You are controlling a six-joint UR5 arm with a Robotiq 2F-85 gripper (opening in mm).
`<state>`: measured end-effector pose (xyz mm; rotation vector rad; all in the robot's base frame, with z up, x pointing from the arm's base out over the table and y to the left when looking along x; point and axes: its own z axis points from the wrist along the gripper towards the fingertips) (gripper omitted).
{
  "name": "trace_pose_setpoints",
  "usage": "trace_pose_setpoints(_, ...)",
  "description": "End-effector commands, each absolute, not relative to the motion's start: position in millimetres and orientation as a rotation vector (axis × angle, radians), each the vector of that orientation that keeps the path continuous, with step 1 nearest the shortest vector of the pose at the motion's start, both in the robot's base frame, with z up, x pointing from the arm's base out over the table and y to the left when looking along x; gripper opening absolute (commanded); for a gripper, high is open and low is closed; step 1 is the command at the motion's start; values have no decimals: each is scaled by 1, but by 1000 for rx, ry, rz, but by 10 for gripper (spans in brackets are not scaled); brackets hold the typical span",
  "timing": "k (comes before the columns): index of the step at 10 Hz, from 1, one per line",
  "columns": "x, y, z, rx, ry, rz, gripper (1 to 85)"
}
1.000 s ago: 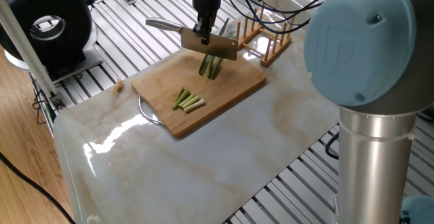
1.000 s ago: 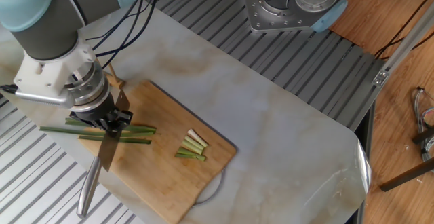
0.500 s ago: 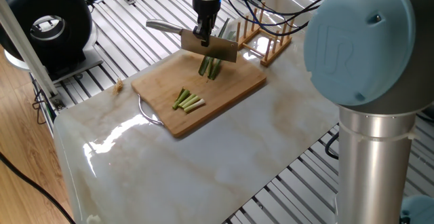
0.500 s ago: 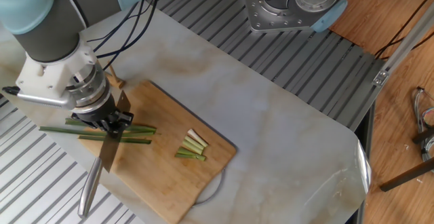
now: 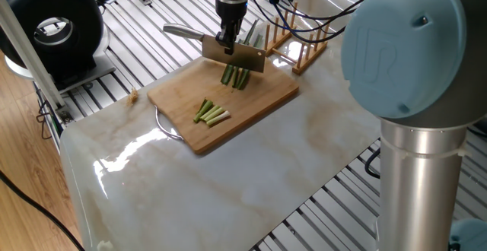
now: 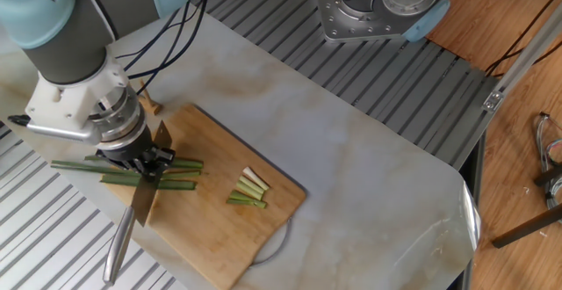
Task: Chop the green garlic
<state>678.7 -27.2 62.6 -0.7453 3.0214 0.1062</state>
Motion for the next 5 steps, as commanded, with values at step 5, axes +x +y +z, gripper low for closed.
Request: trace_pose_setpoints(5, 681, -30, 59, -737, 3001, 95, 13)
